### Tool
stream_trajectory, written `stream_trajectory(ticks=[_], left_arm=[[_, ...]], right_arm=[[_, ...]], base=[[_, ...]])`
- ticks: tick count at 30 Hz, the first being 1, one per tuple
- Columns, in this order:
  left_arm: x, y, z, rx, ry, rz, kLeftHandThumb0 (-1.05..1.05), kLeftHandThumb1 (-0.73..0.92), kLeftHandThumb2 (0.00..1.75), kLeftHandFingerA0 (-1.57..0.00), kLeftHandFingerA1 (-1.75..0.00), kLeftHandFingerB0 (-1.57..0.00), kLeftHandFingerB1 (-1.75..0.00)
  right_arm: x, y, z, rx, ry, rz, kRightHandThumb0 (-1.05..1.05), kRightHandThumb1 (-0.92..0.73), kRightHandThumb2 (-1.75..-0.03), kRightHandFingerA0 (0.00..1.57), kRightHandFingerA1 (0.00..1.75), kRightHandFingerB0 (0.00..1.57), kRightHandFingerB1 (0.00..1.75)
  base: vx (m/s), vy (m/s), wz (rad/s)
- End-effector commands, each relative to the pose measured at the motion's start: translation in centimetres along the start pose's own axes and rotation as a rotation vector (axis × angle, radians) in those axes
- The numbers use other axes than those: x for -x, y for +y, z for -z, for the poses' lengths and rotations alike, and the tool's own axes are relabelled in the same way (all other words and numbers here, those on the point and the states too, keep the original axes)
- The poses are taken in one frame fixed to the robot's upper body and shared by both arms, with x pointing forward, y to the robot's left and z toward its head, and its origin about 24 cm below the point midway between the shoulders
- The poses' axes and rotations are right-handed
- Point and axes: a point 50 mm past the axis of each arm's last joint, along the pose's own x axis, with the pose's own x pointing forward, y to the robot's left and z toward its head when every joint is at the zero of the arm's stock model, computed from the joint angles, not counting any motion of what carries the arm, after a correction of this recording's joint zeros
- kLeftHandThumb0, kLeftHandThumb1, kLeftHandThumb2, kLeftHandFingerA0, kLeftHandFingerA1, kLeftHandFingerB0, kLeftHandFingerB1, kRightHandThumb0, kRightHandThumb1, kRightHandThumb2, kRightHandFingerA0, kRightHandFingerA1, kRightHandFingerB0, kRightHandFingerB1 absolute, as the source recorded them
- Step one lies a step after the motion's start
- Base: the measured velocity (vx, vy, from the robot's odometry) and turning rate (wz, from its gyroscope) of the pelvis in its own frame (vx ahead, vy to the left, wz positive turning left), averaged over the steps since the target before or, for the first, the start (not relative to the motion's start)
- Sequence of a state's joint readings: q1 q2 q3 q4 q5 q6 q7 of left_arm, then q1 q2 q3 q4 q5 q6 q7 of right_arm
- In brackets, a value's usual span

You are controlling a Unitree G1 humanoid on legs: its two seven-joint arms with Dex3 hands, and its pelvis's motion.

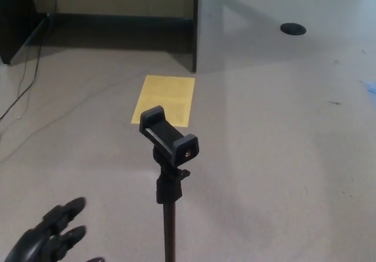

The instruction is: There is a tripod standing in front of the robot and the robot extends its left arm to grab it. It lifts the tripod and passes it to a person.

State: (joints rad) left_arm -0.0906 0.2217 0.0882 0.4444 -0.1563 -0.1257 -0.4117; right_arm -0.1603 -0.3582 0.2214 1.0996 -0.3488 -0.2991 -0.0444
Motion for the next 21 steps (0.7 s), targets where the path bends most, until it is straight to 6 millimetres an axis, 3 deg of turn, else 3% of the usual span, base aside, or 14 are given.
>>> stream_trajectory(ticks=[1, 2, 3, 5, 6, 7, 11, 12, 13, 17, 18, 19, 20, 21], left_arm=[[-1.3, -1.2, -1.0, 0.014, 0.028, 0.033, -0.61, 0.39, 0.53, -0.09, -0.31, 0.0, -0.21], [-1.5, -1.5, -1.2, 0.023, 0.024, 0.046, -0.52, 0.32, 0.76, -0.01, -0.37, 0.0, -0.19], [-1.6, -1.6, -1.3, 0.025, 0.026, 0.05, -0.53, 0.33, 0.76, -0.01, -0.36, 0.0, -0.18], [-2.2, -2.1, -1.9, 0.003, 0.035, 0.062, -0.65, 0.4, 0.55, -0.08, -0.31, 0.0, -0.18], [-2.4, -2.3, -2.0, -0.001, 0.035, 0.064, -0.64, 0.41, 0.55, -0.09, -0.31, 0.0, -0.18], [-2.6, -2.5, -2.2, -0.009, 0.034, 0.065, -0.56, 0.36, 0.78, -0.01, -0.4, -0.02, -0.16], [-3.2, -3.3, -2.8, -0.006, 0.022, 0.08, -0.55, 0.35, 0.77, -0.01, -0.42, 0.0, -0.17], [-3.4, -3.5, -3.0, -0.032, 0.027, 0.08, -0.66, 0.33, 0.67, -0.11, -0.4, -0.03, -0.12], [-3.5, -3.8, -3.0, -0.04, 0.027, 0.09, -0.59, 0.38, 0.78, 0.0, -0.4, -0.06, -0.14], [-4.0, -4.2, -3.3, -0.04, 0.031, 0.117, -0.59, 0.36, 0.77, -0.02, -0.33, 0.0, -0.15], [-4.1, -4.4, -3.4, -0.042, 0.029, 0.118, -0.63, 0.42, 0.54, -0.1, -0.31, 0.0, -0.2], [-4.2, -4.6, -3.5, -0.049, 0.026, 0.118, -0.63, 0.42, 0.54, -0.1, -0.31, 0.0, -0.2], [-4.3, -4.8, -3.5, -0.058, 0.022, 0.127, -0.59, 0.37, 0.77, 0.0, -0.39, -0.04, -0.14], [-4.3, -5.1, -3.5, -0.062, 0.015, 0.144, -0.59, 0.37, 0.77, 0.0, -0.39, -0.03, -0.14]], right_arm=[[-0.1, -1.0, 0.1, 0.032, 0.0, 0.011, -0.45, -0.58, -0.83, 0.64, 0.56, 0.45, 0.49], [-0.1, -1.0, 0.0, 0.034, -0.001, 0.011, -0.37, -0.69, -0.61, 0.72, 0.43, 0.5, 0.36], [-0.1, -1.0, 0.0, 0.033, -0.001, 0.011, -0.37, -0.69, -0.61, 0.7, 0.42, 0.49, 0.36], [-0.1, -1.1, 0.0, 0.015, -0.001, 0.01, -0.37, -0.69, -0.61, 0.7, 0.42, 0.49, 0.36], [-0.1, -1.1, -0.1, 0.008, -0.002, 0.011, -0.37, -0.7, -0.61, 0.71, 0.42, 0.5, 0.36], [-0.1, -1.2, -0.1, 0.012, -0.004, 0.012, -0.37, -0.7, -0.6, 0.72, 0.43, 0.5, 0.37], [-0.2, -1.4, -0.2, 0.017, -0.01, 0.016, -0.37, -0.69, -0.6, 0.72, 0.43, 0.51, 0.37], [-0.2, -1.4, -0.2, 0.02, -0.011, 0.016, -0.38, -0.69, -0.61, 0.74, 0.43, 0.51, 0.37], [-0.1, -1.4, -0.1, 0.023, -0.015, 0.014, -0.38, -0.69, -0.6, 0.75, 0.45, 0.51, 0.37], [-0.1, -1.3, -0.2, 0.024, -0.018, 0.008, -0.37, -0.69, -0.6, 0.73, 0.45, 0.51, 0.37], [-0.1, -1.3, -0.2, 0.023, -0.016, 0.008, -0.37, -0.69, -0.6, 0.73, 0.45, 0.52, 0.37], [-0.1, -1.3, -0.1, 0.02, -0.014, 0.008, -0.37, -0.69, -0.6, 0.73, 0.45, 0.52, 0.37], [0.0, -1.2, 0.0, 0.02, -0.012, 0.008, -0.37, -0.68, -0.6, 0.74, 0.46, 0.52, 0.37], [0.1, -1.1, 0.2, 0.024, -0.008, 0.003, -0.38, -0.69, -0.6, 0.75, 0.47, 0.51, 0.37]], base=[[0.0, 0.0, 0.0], [0.0, 0.0, 0.0], [0.0, 0.0, 0.0], [0.0, 0.0, 0.0], [0.0, 0.0, 0.0], [0.0, 0.0, 0.0], [0.0, 0.0, 0.0], [0.0, 0.0, 0.0], [0.0, 0.0, 0.0], [0.0, 0.0, 0.0], [0.0, 0.0, 0.0], [0.0, 0.0, 0.0], [0.0, 0.0, 0.0], [0.0, 0.0, 0.0]])
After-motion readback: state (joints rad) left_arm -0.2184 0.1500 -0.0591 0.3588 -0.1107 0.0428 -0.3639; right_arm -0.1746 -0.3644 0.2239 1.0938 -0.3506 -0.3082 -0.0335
